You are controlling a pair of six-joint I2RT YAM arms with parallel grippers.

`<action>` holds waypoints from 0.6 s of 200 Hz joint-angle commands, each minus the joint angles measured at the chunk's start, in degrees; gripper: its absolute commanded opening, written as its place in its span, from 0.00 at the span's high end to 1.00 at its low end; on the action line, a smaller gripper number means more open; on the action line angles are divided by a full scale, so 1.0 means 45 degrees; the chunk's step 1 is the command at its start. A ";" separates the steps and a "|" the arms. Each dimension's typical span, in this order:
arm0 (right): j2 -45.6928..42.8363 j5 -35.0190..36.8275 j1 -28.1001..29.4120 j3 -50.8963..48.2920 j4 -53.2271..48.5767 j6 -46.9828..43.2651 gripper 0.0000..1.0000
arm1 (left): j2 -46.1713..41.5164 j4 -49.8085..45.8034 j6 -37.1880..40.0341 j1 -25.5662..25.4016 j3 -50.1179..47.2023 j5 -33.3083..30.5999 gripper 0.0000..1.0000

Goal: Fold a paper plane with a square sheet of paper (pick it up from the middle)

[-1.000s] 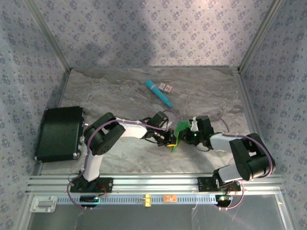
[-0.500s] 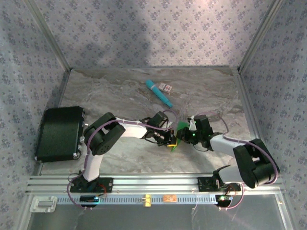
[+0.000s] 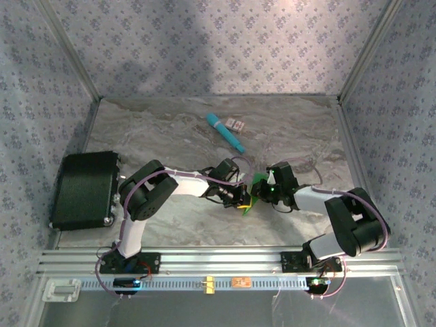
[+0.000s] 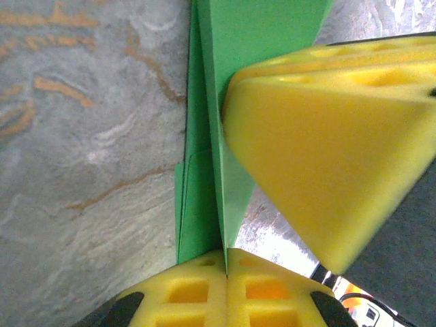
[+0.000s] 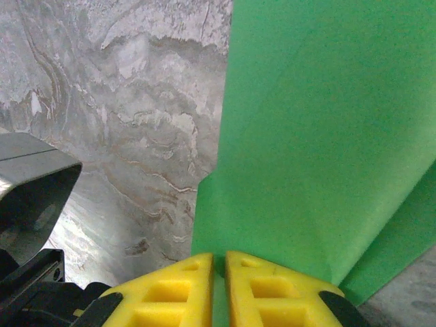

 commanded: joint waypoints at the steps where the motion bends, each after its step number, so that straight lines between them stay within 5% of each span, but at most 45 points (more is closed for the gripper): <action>1: 0.0446 0.1058 -0.0321 0.0131 -0.0861 -0.0015 0.86 | 0.0273 -0.0547 0.0260 0.0102 -0.0233 0.0051 0.97; 120: 0.0587 0.0289 -0.0845 -0.0139 -0.0577 -0.0302 0.86 | -0.0946 0.0651 0.0976 0.0102 -0.1296 0.0825 0.93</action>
